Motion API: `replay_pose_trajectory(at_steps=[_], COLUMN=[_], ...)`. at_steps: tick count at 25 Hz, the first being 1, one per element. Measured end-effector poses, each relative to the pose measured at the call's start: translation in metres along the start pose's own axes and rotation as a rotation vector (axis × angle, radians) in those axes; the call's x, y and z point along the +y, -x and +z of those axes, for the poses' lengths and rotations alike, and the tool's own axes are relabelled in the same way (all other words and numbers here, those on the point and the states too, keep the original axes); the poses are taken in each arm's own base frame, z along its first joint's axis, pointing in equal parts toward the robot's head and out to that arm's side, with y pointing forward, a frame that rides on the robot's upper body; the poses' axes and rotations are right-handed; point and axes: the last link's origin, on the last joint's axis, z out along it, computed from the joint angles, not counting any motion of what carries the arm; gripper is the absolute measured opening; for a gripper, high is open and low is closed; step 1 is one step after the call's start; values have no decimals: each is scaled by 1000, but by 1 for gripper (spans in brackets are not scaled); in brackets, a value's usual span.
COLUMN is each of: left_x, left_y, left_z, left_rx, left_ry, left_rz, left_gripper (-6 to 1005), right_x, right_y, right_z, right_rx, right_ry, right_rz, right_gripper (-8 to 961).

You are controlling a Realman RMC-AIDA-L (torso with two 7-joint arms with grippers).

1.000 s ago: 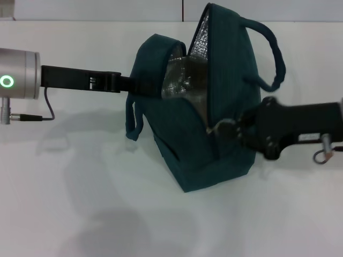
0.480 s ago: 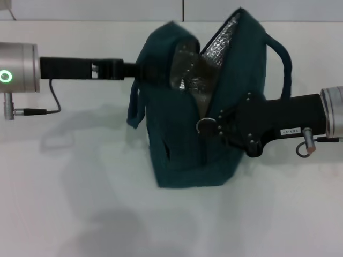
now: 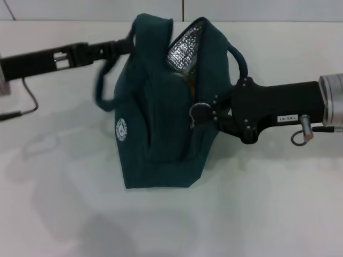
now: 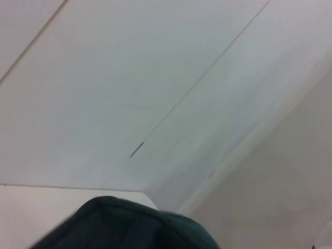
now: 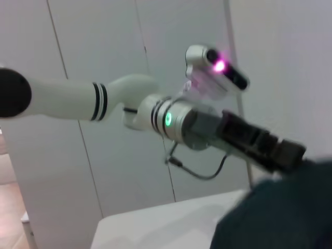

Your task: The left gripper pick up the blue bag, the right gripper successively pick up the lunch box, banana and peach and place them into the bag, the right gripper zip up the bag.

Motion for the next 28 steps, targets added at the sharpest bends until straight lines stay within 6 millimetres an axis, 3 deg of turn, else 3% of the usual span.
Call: replay_pose_trajectory(at_steps=[7, 12, 18, 28], left_x=[7, 28, 27, 8], left_y=[29, 58, 107, 139], left_z=[-20, -21, -23, -16], left_rx=[39, 63, 218, 368], left_ry=[38, 170, 126, -82], left_rz=[50, 130, 218, 321], left_gripper=[405, 594, 593, 591], right_x=[-3, -13, -28, -33], right_y=[9, 11, 25, 27], right_z=[1, 3, 13, 30], right_rx=[-43, -44, -114, -108], right_ry=[-5, -66, -78, -37], right_rz=[9, 8, 44, 78], right_gripper=[20, 21, 21, 22])
